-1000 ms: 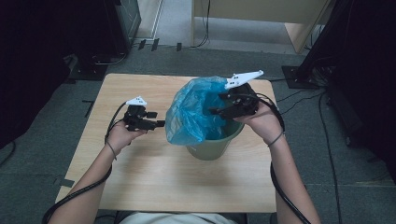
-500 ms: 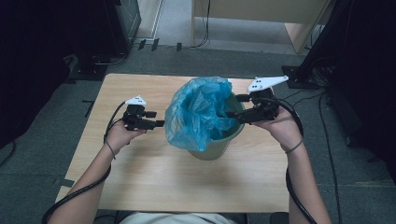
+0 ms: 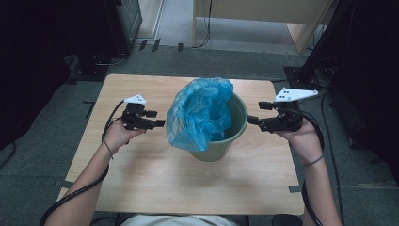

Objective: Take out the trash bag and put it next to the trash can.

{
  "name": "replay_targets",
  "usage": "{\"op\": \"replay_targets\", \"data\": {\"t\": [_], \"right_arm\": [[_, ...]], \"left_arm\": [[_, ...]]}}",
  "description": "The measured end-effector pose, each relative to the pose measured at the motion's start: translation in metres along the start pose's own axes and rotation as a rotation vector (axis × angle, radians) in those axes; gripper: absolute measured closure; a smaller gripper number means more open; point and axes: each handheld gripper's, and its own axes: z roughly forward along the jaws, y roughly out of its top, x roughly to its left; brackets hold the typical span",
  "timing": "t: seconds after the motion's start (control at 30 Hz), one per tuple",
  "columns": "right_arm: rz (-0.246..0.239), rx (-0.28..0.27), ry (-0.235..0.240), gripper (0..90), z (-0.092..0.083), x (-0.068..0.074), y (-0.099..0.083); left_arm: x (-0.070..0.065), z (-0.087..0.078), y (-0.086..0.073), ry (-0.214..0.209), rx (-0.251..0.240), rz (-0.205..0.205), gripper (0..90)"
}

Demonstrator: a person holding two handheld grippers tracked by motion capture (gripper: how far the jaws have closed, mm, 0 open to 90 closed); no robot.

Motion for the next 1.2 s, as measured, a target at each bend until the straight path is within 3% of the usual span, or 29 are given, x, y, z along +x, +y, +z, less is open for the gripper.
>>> {"op": "replay_targets", "data": {"t": [0.2, 0.43, 0.53, 0.6, 0.73, 0.8, 0.9, 1.03, 1.2], "right_arm": [[-0.002, 0.055, -0.045, 27.2, 0.003, -0.01, -0.026], [0.043, 0.068, -0.07, 26.8, 0.015, -0.021, -0.054], [0.055, 0.109, -0.119, 26.9, 0.023, -0.024, -0.068], [0.071, 0.135, -0.14, 26.9, 0.03, -0.026, -0.078], [0.106, 0.154, -0.138, 26.7, 0.046, -0.03, -0.095], [0.125, 0.171, -0.133, 26.5, 0.054, -0.032, -0.101], [0.143, 0.2, -0.132, 26.5, 0.064, -0.033, -0.109], [0.138, 0.212, -0.125, 26.5, 0.072, -0.031, -0.112], [0.129, 0.232, -0.129, 26.4, 0.076, -0.03, -0.115]], "left_arm": [[0.002, -0.011, 0.007, -0.015, -0.001, -0.037, 33.0], [-0.003, -0.031, 0.029, 0.004, -0.004, 0.003, 33.0], [-0.005, -0.041, 0.041, -0.008, -0.023, -0.002, 33.0], [-0.009, -0.046, 0.05, 0.0, -0.022, 0.017, 33.0], [-0.022, -0.055, 0.071, -0.001, -0.024, 0.059, 32.9], [-0.031, -0.061, 0.083, -0.029, -0.044, 0.067, 32.9], [-0.049, -0.064, 0.101, -0.026, -0.039, 0.132, 31.5], [-0.068, -0.063, 0.123, -0.04, -0.021, 0.173, 29.6], [-0.096, -0.064, 0.147, -0.105, -0.036, 0.208, 28.6]]}}
